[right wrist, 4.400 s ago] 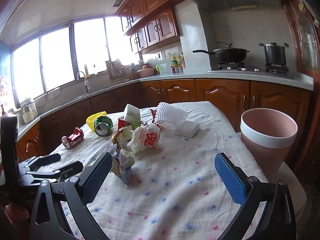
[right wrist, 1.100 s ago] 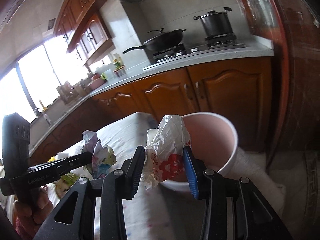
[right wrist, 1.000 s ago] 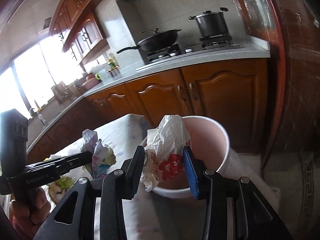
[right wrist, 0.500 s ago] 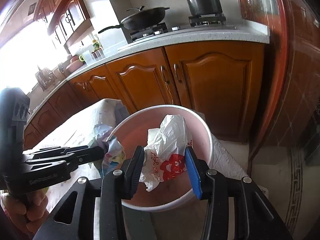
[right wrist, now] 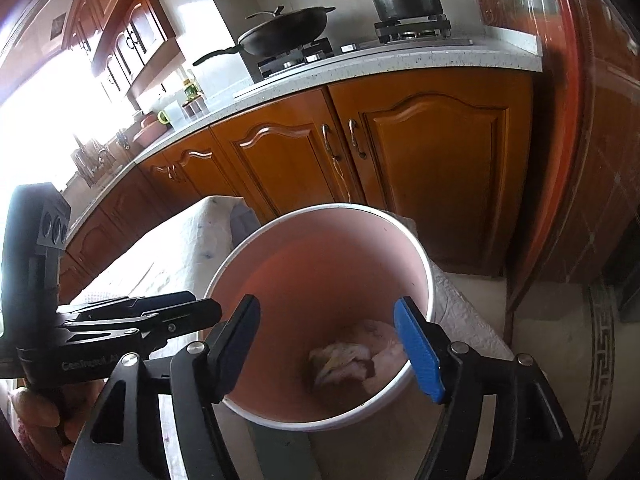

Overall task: Collect trash
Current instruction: 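Open both tools to drop the paper and bag into the bin, then move both tools back toward the trash on the table, then grasp the white foam block with the left tool while the right tool grasps the foam net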

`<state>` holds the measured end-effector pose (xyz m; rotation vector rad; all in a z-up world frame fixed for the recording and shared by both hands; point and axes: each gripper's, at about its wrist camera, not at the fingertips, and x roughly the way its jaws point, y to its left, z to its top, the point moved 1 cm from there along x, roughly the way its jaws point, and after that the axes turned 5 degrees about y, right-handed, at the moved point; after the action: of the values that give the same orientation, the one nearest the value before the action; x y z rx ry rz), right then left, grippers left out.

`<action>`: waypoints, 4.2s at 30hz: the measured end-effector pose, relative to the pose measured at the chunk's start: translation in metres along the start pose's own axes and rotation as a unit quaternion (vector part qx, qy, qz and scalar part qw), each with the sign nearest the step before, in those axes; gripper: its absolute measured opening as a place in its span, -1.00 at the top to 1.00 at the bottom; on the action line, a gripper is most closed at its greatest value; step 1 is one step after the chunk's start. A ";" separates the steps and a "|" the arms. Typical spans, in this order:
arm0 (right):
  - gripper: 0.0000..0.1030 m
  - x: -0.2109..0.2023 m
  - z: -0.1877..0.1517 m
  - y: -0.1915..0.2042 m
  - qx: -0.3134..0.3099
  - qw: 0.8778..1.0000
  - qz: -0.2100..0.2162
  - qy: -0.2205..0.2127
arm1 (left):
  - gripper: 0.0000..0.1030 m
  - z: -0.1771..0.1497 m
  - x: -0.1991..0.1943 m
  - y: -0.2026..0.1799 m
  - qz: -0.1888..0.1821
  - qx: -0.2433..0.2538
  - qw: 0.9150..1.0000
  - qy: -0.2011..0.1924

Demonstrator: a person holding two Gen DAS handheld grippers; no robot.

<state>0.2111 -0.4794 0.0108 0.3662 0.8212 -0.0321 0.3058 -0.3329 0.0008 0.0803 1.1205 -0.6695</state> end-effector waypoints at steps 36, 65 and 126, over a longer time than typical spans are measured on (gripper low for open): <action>-0.73 -0.022 -0.063 0.118 -0.020 0.992 0.127 -0.005 | -0.15 -0.153 -0.158 0.125 0.066 -0.134 0.979 -0.142; -0.63 0.032 -0.069 0.233 -0.092 0.975 0.198 0.040 | -0.22 -0.180 -0.196 0.249 0.125 -0.256 0.946 -0.155; 0.79 0.023 -0.065 0.213 -0.102 0.981 0.160 0.030 | 0.38 -0.164 -0.192 0.181 0.058 -0.161 0.974 -0.150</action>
<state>0.2163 -0.2555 0.0188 0.3036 0.8087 0.3627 0.2199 -0.0375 0.0413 -0.2258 0.9113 -0.3733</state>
